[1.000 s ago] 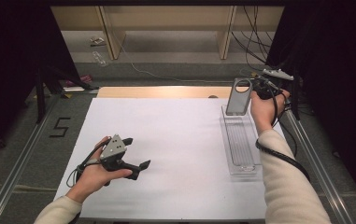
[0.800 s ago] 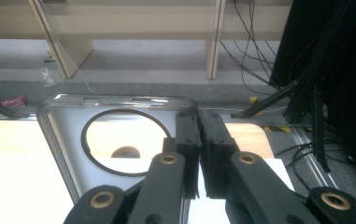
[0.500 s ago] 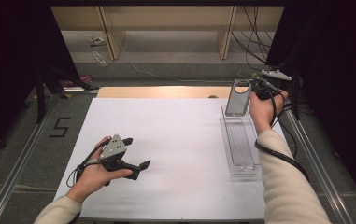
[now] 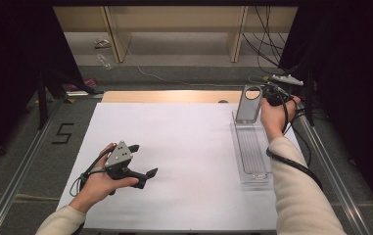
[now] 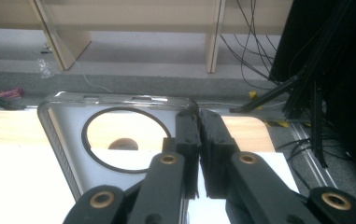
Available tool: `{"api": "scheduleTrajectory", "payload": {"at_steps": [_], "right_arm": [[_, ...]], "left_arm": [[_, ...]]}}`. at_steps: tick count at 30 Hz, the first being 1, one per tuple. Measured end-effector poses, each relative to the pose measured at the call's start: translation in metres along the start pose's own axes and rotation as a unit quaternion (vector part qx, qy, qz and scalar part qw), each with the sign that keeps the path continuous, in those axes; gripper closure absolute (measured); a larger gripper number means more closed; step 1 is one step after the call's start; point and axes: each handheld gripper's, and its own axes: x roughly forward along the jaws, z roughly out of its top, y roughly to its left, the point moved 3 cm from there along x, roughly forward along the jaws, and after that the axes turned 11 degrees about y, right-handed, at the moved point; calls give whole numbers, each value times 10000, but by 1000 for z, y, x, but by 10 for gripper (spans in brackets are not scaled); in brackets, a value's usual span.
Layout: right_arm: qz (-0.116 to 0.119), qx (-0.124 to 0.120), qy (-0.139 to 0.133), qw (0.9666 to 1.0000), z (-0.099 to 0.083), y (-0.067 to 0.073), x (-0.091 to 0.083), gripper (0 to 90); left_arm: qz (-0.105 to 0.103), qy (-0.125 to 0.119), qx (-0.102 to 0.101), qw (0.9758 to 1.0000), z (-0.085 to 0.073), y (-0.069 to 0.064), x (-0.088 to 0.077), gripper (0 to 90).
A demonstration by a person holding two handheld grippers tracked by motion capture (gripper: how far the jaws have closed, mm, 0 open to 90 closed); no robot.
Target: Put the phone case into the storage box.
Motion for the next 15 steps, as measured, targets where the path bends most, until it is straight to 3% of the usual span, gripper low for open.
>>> {"api": "scheduleTrajectory", "payload": {"at_steps": [15], "right_arm": [[-33,-101,104,9999,-5,2,6,869]], "left_arm": [[-4,0,3,10000,0,0,0,0]]}}
